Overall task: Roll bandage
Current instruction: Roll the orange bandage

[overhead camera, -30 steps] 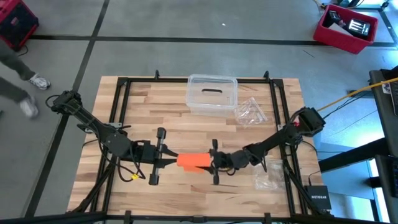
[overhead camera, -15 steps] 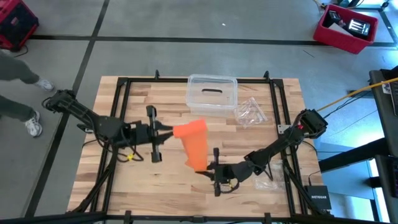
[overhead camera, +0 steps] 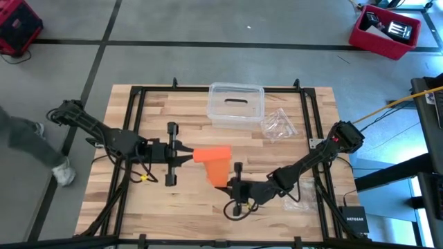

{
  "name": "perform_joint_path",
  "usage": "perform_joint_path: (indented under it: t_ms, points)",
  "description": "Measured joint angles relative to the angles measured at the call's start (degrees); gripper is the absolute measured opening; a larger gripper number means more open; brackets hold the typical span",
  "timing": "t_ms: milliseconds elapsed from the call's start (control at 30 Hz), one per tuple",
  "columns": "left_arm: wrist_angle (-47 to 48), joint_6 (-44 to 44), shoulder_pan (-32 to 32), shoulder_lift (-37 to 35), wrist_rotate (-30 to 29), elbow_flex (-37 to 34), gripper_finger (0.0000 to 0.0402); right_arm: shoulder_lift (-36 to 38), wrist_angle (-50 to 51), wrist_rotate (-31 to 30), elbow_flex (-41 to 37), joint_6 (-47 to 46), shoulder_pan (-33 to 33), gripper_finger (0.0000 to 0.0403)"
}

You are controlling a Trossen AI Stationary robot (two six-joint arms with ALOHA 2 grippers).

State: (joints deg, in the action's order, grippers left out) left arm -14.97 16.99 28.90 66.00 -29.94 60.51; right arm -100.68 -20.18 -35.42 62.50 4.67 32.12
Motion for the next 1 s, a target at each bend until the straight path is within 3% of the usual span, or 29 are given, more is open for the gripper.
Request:
perform_joint_path:
  t_ms: [133,367,567,733,833,933,1000]
  points:
    - [0.8,-0.3,0.0,0.0,0.0,0.0,0.0015,0.0,0.9,0.5,0.0,-3.3,-0.7,0.0036]
    - [1.0,-1.0,0.3,0.0,0.0,0.0,0.0015,3.6,5.2,-1.2,0.0,-3.6,-0.6,0.0143]
    - [1.0,-1.1,0.5,0.0,0.0,0.0,0.0015,12.2,21.6,2.0,0.1,-13.5,-0.6,0.0221]
    - [1.0,-1.0,0.8,0.0,0.0,0.0,0.0015,17.4,37.8,3.1,0.0,-22.4,-0.6,0.0257]
    - [1.0,-0.7,0.8,0.0,0.0,0.0,0.0015,17.9,33.2,2.1,-2.5,-23.2,-0.6,0.0265]
    - [1.0,-0.9,0.7,0.0,0.0,0.0,0.0015,15.3,15.9,2.3,-8.3,-18.8,-1.1,0.0266]
    - [0.8,-1.1,0.7,0.0,0.0,0.0,0.0015,13.1,5.0,-0.8,-11.2,-13.9,-1.9,0.0266]
